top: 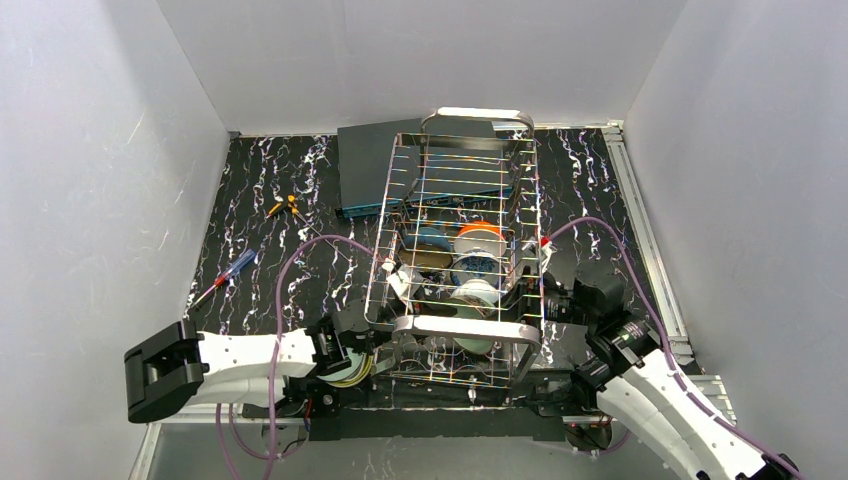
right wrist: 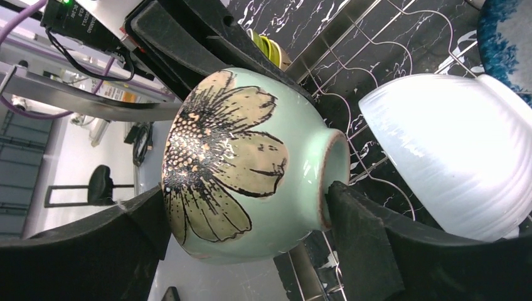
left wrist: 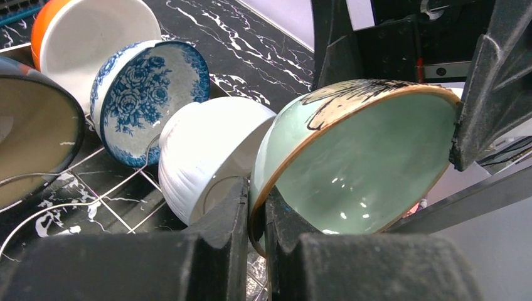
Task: Load the bowls into the dish rack
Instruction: Place the bowl in the dish rack.
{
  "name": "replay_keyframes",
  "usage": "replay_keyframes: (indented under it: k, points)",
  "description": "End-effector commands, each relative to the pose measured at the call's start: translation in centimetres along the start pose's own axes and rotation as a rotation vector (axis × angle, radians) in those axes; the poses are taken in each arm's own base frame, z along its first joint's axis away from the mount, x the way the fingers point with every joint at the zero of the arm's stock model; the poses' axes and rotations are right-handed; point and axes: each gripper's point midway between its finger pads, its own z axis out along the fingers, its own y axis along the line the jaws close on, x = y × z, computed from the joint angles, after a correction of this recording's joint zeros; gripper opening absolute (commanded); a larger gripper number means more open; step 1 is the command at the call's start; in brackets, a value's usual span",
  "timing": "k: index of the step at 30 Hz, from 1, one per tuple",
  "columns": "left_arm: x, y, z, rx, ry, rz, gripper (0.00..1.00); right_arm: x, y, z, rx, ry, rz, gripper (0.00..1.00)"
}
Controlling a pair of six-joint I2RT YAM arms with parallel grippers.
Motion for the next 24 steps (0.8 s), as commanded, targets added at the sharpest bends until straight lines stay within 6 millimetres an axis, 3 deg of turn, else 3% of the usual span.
replay_keyframes:
  k: [1, 2, 5, 7, 11, 13, 15, 18, 20, 24]
  points:
    - [-5.0, -2.1, 0.6, 0.069, -0.175, -0.022, 0.00, -1.1, 1.6, -0.1, -0.055, -0.010, -0.050, 0.83]
    - [-5.0, -1.9, 0.7, 0.058, -0.174, -0.024, 0.00, -1.0, 1.6, 0.0, -0.062, -0.002, -0.049, 0.72]
    - [-4.6, -1.6, 0.8, 0.045, -0.166, -0.029, 0.00, -0.7, 1.6, 0.1, -0.071, 0.023, -0.038, 0.23]
    - [-4.3, -1.4, 0.8, 0.038, -0.161, -0.033, 0.00, -0.6, 1.4, 0.2, -0.063, 0.040, -0.034, 0.02]
    - [-3.8, -1.0, 0.5, 0.027, -0.155, -0.037, 0.02, -0.8, 1.0, 0.1, -0.026, 0.033, -0.056, 0.01]
    - [-3.7, -0.8, 0.2, 0.020, -0.157, -0.038, 0.12, -1.1, 0.8, 0.0, -0.008, 0.018, -0.077, 0.01]
    - [-3.6, -0.5, -0.2, 0.010, -0.161, -0.038, 0.33, -1.4, 0.8, -0.2, 0.004, -0.005, -0.105, 0.01]
    - [-3.4, 0.1, -0.8, -0.015, -0.162, -0.039, 0.56, -1.7, 1.0, -0.6, 0.000, -0.031, -0.166, 0.01]
    - [-3.2, 0.6, -1.2, -0.036, -0.160, -0.036, 0.65, -1.7, 0.6, -0.8, 0.026, -0.039, -0.209, 0.01]
    - [-3.2, 1.3, -2.1, -0.064, -0.166, -0.020, 0.73, -0.9, 0.7, -1.0, -0.018, -0.013, -0.318, 0.01]
